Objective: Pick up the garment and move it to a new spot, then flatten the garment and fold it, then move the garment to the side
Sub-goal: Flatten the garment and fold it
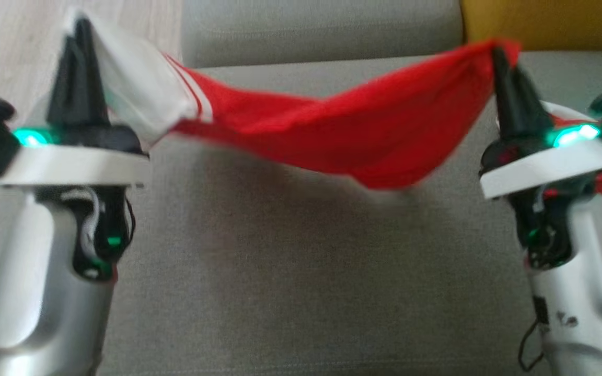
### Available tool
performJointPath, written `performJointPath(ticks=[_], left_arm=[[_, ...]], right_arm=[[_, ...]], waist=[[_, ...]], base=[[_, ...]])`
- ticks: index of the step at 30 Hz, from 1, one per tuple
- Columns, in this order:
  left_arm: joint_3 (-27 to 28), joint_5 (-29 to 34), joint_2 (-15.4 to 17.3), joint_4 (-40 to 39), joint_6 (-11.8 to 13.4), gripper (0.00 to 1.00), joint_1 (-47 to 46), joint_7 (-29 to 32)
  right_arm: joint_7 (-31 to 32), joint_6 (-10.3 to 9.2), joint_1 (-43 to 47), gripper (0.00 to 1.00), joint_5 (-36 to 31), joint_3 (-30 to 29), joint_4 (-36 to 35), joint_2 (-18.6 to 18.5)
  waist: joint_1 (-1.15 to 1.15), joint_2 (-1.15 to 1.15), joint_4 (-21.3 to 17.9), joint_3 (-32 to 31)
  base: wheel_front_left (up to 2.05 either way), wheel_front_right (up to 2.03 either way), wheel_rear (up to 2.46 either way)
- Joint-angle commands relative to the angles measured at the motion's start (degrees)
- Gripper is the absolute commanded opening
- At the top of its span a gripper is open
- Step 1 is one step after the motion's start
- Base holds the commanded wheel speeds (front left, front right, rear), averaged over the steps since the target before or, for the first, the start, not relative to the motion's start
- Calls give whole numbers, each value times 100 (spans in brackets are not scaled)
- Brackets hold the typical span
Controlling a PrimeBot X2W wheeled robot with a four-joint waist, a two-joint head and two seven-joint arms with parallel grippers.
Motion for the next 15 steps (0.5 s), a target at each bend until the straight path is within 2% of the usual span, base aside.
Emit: performJointPath(ticks=[1,8,15], left_arm=[[270,-32,96,-346,53,0,-370,-18],[252,12,94,-1182,296,0,-213,242],[249,100,277,-1695,431,0,-48,602]], right_arm=[[96,37,-261,0,-31,116,-416,-37],[578,37,105,0,-3,-32,-1413,18],[1113,37,671,0,11,-365,-2216,255]], waist=[[0,0,-2,-101],[0,0,-25,-295],[0,0,-37,-280]], base=[[0,0,0],[0,0,0],[0,0,0]])
